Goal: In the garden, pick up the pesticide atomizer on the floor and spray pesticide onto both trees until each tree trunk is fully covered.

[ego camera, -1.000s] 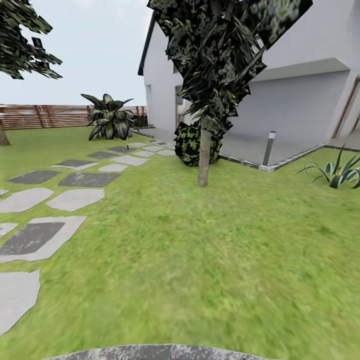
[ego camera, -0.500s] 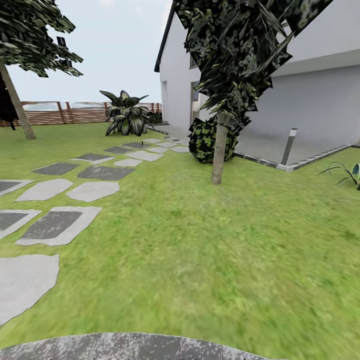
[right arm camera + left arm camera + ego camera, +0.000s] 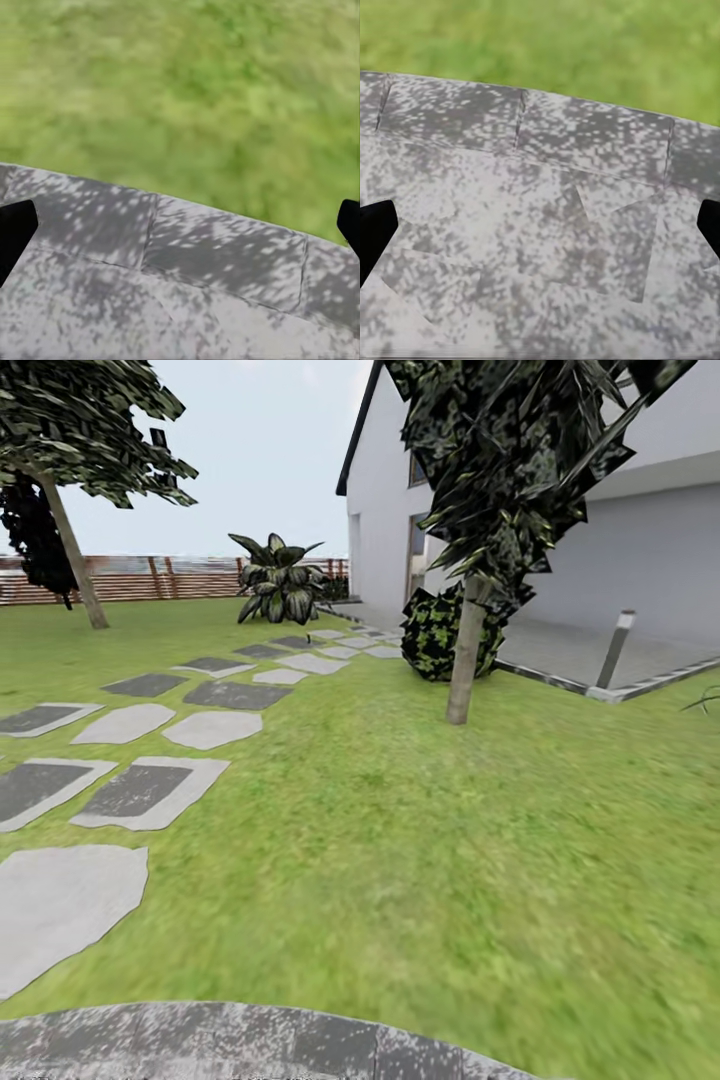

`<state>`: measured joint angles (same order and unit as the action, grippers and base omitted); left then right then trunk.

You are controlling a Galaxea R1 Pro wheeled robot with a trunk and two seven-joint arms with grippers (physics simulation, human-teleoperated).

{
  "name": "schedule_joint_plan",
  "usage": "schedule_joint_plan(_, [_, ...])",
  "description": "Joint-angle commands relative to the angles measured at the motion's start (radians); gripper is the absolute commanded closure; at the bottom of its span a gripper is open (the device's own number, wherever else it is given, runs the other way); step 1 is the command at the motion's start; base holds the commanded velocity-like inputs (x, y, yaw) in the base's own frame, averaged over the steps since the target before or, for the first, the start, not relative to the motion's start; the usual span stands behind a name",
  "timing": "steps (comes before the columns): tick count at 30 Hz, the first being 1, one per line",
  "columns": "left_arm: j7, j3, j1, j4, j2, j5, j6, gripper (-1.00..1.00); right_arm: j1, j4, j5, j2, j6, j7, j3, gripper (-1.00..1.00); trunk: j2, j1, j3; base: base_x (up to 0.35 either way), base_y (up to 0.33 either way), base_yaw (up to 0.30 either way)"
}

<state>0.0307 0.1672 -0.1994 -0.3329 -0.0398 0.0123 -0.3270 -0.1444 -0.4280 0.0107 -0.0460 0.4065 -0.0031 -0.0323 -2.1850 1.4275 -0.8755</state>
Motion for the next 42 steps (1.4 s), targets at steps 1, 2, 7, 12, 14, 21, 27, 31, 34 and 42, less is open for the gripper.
schedule_joint_plan(1, [0.000, 0.000, 0.001, 0.000, 0.000, 0.000, -0.001, -1.00, 0.000, 0.000, 0.000, 0.000, 0.000, 0.000, 0.000, -1.00, 0.000, 0.000, -0.001, 0.047, 0.000, 0.170])
schedule_joint_plan(2, [0.000, 0.000, 0.001, 0.000, 0.000, 0.000, -0.001, -1.00, 0.000, 0.000, 0.000, 0.000, 0.000, 0.000, 0.000, -1.00, 0.000, 0.000, -0.002, 0.060, 0.000, 0.170])
schedule_joint_plan(7, [0.000, 0.000, 0.001, 0.000, 0.000, 0.000, 0.000, -1.00, 0.000, 0.000, 0.000, 0.000, 0.000, 0.000, 0.000, -1.00, 0.000, 0.000, -0.009, 0.080, 0.000, 0.170])
schedule_joint_plan(12, [0.001, 0.000, 0.002, 0.001, -0.007, 0.000, -0.001, -1.00, 0.000, 0.000, 0.000, 0.000, 0.000, 0.000, 0.000, -1.00, 0.000, 0.000, -0.015, 0.126, 0.000, 0.170])
schedule_joint_plan(14, [0.001, 0.000, 0.002, 0.001, -0.007, 0.000, -0.001, -1.00, 0.000, 0.000, 0.000, 0.000, 0.000, 0.000, 0.000, -1.00, 0.000, 0.000, -0.017, 0.225, 0.000, 0.170])
schedule_joint_plan(21, [0.000, 0.000, 0.002, 0.002, -0.008, 0.000, -0.001, -1.00, 0.000, 0.000, 0.000, 0.000, 0.000, 0.000, 0.000, -1.00, 0.000, 0.000, -0.026, 0.310, 0.000, 0.170])
schedule_joint_plan(27, [0.000, 0.000, 0.002, 0.002, -0.008, 0.000, 0.000, -1.00, 0.000, 0.000, 0.000, 0.000, 0.000, 0.000, 0.000, -1.00, 0.000, 0.000, -0.033, 0.333, 0.000, 0.169])
schedule_joint_plan(31, [0.000, 0.000, 0.002, 0.002, -0.008, 0.000, 0.000, -1.00, 0.000, 0.000, 0.000, 0.000, 0.000, 0.000, 0.000, -1.00, 0.000, 0.000, -0.038, 0.335, 0.000, 0.168])
schedule_joint_plan(34, [0.000, 0.000, 0.002, 0.002, -0.008, 0.000, 0.000, -1.00, 0.000, 0.000, 0.000, 0.000, 0.000, 0.000, 0.000, -1.00, 0.000, 0.000, -0.041, 0.336, 0.000, 0.167])
schedule_joint_plan(42, [0.000, 0.000, 0.000, 0.002, -0.008, 0.000, 0.000, -1.00, 0.000, 0.000, 0.000, 0.000, 0.000, 0.000, 0.000, -1.00, 0.000, 0.000, -0.051, 0.338, 0.000, 0.148])
